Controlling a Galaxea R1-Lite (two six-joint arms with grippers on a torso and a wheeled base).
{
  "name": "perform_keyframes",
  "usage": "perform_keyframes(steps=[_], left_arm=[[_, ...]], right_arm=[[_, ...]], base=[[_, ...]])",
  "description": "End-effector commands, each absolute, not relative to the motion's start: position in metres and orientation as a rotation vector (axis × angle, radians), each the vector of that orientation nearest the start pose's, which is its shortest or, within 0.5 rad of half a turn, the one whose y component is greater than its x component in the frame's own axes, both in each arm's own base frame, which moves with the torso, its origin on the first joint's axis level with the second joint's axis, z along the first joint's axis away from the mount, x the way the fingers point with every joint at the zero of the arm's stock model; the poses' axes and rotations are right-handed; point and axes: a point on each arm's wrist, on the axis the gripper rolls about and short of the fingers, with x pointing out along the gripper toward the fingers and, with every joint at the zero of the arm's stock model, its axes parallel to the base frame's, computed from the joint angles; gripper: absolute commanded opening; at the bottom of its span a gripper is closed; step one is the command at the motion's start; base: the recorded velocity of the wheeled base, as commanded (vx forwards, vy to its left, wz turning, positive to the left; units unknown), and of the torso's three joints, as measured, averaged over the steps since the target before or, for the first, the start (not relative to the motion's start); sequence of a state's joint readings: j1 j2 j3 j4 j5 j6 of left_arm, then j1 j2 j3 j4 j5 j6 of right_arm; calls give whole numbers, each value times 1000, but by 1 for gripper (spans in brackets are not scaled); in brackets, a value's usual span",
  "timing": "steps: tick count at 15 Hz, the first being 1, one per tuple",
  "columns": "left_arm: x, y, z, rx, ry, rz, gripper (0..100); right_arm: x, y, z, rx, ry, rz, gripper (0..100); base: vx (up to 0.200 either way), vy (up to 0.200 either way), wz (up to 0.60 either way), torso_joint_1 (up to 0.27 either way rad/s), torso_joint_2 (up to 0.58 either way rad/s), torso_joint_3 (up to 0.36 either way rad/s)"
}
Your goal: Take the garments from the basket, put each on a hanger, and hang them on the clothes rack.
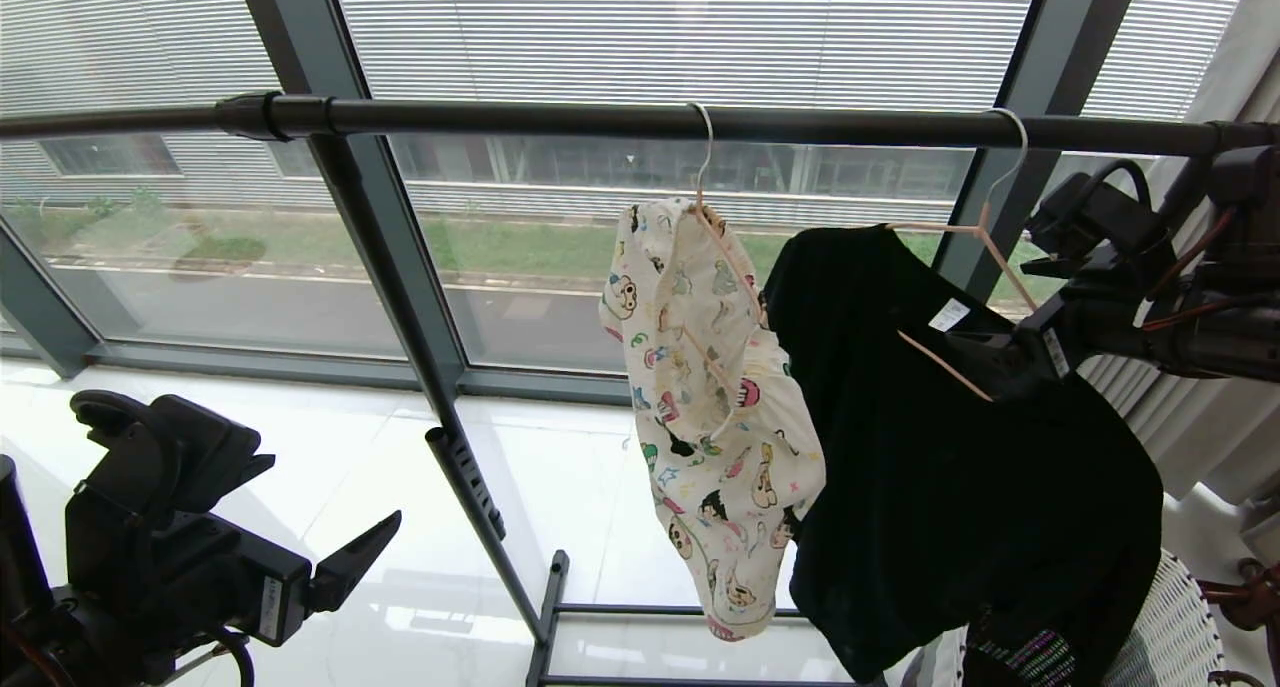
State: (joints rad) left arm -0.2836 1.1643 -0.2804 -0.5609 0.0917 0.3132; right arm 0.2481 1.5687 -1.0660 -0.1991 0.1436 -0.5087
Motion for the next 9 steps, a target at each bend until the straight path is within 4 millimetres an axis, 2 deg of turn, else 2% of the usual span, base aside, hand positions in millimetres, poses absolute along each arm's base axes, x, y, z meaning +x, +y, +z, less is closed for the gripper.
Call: perform_keyframes(steps=[1, 3, 5, 7, 9], left_arm=[[142, -39, 156, 370, 285, -238, 100], [140, -38, 155, 369, 282, -237, 100], [126, -35, 156, 358, 248, -231, 100], [104, -26, 159, 345, 179, -189, 100], [81, -12, 161, 327, 104, -22, 100]], right_arm=[[271, 72, 259, -505, 175, 453, 100], [251, 67, 271, -455, 142, 439, 100], [218, 59, 283, -370, 106, 425, 100], [169, 44, 290, -262, 89, 397, 100], [117, 22, 288, -183, 87, 312, 100]], base=[[0, 0, 0, 0, 0, 0], [0, 0, 0, 0, 0, 0], [0, 0, 0, 0, 0, 0], [0, 0, 0, 0, 0, 0], [0, 0, 0, 0, 0, 0]])
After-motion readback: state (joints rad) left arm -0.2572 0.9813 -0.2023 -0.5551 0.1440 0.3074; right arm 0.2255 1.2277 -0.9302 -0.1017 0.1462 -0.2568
